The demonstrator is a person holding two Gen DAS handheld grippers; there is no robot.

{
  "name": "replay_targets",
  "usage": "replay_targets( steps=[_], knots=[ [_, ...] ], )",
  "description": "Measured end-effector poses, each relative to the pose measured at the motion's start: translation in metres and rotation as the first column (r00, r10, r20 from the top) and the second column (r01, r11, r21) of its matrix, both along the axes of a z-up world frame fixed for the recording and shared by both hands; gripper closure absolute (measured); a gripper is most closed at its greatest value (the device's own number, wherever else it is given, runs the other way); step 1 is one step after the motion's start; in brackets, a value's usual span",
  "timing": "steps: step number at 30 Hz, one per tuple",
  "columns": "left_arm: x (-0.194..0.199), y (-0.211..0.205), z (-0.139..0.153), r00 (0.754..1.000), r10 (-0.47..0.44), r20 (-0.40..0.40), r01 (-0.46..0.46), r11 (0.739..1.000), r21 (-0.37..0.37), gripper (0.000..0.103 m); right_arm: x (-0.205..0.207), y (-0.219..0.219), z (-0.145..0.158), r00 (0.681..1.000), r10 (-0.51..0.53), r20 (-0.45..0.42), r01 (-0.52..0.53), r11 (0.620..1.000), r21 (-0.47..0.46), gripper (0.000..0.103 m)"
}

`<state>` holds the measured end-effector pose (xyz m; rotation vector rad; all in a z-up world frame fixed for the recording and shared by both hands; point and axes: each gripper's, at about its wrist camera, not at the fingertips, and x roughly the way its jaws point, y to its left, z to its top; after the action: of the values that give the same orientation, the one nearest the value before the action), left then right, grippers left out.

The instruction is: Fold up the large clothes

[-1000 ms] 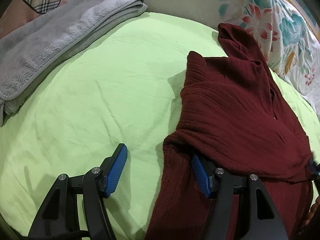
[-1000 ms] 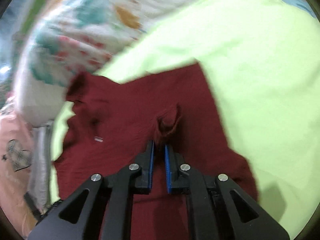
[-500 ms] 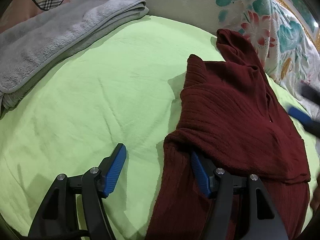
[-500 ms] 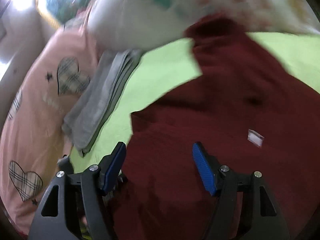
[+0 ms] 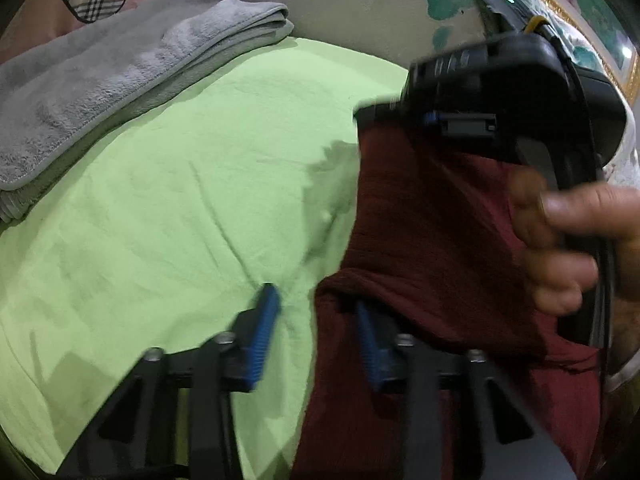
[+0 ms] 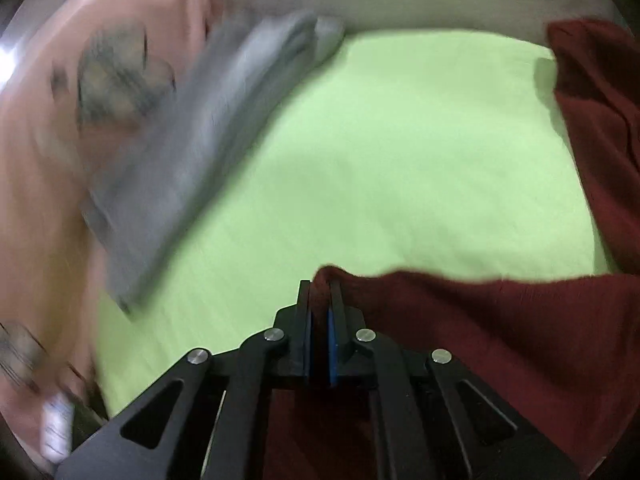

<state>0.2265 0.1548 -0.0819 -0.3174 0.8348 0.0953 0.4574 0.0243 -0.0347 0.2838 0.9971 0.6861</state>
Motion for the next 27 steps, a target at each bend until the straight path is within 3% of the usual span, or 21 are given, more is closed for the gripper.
replay_targets(
  steps=[2,6,8,13,16,21,24,27],
  knots=[
    [-0.002,0.003,-0.001,1.0,0.001,0.001,-0.001,1.0,-0.025,0.078,0.005,-0.014,-0.004,0.996,-0.081,-0.024,0.083,0.993,0.086,0.096],
    [-0.015,0.016,0.002,1.0,0.015,-0.021,-0.017,0.996,-0.086,0.083,-0.006,-0.038,-0.012,0.987,-0.151,-0.06,0.155,0.984,0.087,0.09],
    [-0.024,0.021,0.003,0.999,0.028,-0.028,-0.031,0.995,-0.09,0.083,-0.024,-0.065,-0.002,0.982,-0.186,-0.022,0.187,0.976,0.114,0.075],
    [-0.033,0.018,0.018,1.0,0.013,-0.026,-0.015,0.997,-0.08,0.086,-0.057,-0.136,0.023,0.943,-0.328,0.055,0.319,0.939,0.125,0.07],
    [-0.026,0.006,0.033,0.999,-0.036,-0.004,0.036,0.995,-0.091,0.085,-0.059,-0.181,0.026,0.904,-0.423,0.065,0.419,0.906,0.064,0.07],
    [-0.005,-0.026,0.05,0.994,-0.111,0.015,0.112,0.992,-0.061,0.065,-0.049,-0.237,0.03,0.86,-0.506,0.074,0.508,0.861,-0.012,0.07],
    [0.022,-0.039,0.057,0.989,-0.145,0.004,0.145,0.988,-0.057,0.064,-0.036,-0.245,0.037,0.863,-0.495,0.105,0.502,0.863,-0.059,0.069],
    [0.045,-0.046,0.065,0.988,-0.154,0.01,0.154,0.988,-0.031,0.061,-0.015,-0.24,0.044,0.875,-0.461,0.148,0.477,0.873,-0.101,0.053]
  ],
)
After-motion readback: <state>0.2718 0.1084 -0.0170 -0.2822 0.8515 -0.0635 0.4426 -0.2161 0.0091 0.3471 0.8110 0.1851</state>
